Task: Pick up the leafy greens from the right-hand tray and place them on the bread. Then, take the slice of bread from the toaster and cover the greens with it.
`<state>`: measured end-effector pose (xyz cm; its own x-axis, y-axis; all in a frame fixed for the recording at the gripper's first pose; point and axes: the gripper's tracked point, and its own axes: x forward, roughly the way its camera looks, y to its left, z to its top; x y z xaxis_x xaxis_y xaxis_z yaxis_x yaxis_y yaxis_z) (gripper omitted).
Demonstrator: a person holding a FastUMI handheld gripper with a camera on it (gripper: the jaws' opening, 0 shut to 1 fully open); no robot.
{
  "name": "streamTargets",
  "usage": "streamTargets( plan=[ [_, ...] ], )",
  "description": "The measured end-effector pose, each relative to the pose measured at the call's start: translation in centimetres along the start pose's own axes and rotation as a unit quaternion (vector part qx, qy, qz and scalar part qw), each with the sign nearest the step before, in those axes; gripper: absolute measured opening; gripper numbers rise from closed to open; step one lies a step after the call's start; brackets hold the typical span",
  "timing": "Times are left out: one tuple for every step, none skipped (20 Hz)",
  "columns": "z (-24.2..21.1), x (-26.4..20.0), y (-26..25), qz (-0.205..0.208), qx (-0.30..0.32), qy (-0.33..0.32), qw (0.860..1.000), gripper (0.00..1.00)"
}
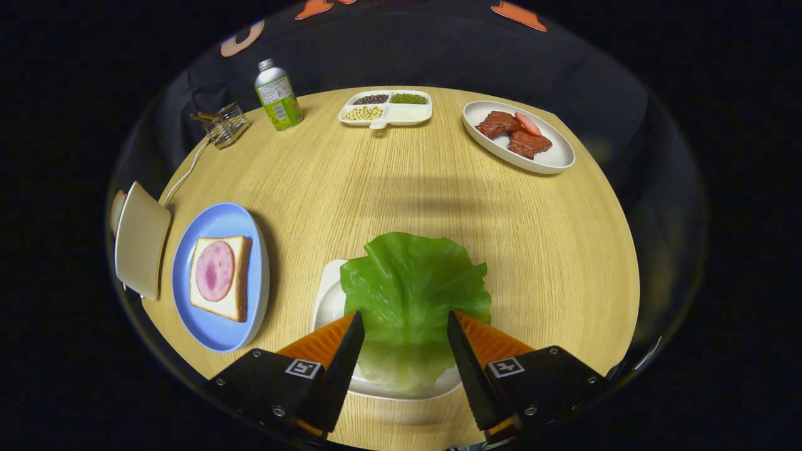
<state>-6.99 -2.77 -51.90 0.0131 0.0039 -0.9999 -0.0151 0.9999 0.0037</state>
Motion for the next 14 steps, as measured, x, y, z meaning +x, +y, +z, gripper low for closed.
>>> streamTargets(
  plan=[
    [0.0, 0.3, 0.1, -0.001, 0.003, 0.004, 1.0, 0.79],
    [-0.2, 0.4, 0.2, 0.0, 0.009, 0.009, 1.0, 0.78],
    [-0.4, 0.7, 0.3, 0.001, 0.013, 0.014, 1.0, 0.73],
    [-0.3, 0.6, 0.2, 0.0, 0.017, 0.012, 1.0, 0.71],
    [-0.3, 0.6, 0.1, -0.001, 0.02, 0.018, 1.0, 0.67],
    [-0.2, 0.6, -0.1, -0.004, 0.026, 0.014, 1.0, 0.64],
    [-0.3, 0.7, -0.2, -0.004, 0.029, 0.018, 0.999, 0.6],
    [-0.3, 0.7, -0.3, -0.005, 0.033, 0.017, 0.999, 0.56],
    [-0.2, 0.8, -0.5, -0.007, 0.035, 0.015, 0.999, 0.48],
    [-0.1, 0.8, -0.6, -0.007, 0.037, 0.013, 0.999, 0.44],
    [0.0, 0.8, -0.8, -0.009, 0.039, 0.01, 0.999, 0.34],
    [-0.1, 0.9, -0.9, -0.008, 0.044, 0.008, 0.999, 0.27],
    [0.0, 0.9, -1.0, -0.009, 0.046, 0.008, 0.999, 0.2],
    [0.0, 0.9, -1.1, -0.009, 0.05, 0.007, 0.999, 0.17]
  ],
)
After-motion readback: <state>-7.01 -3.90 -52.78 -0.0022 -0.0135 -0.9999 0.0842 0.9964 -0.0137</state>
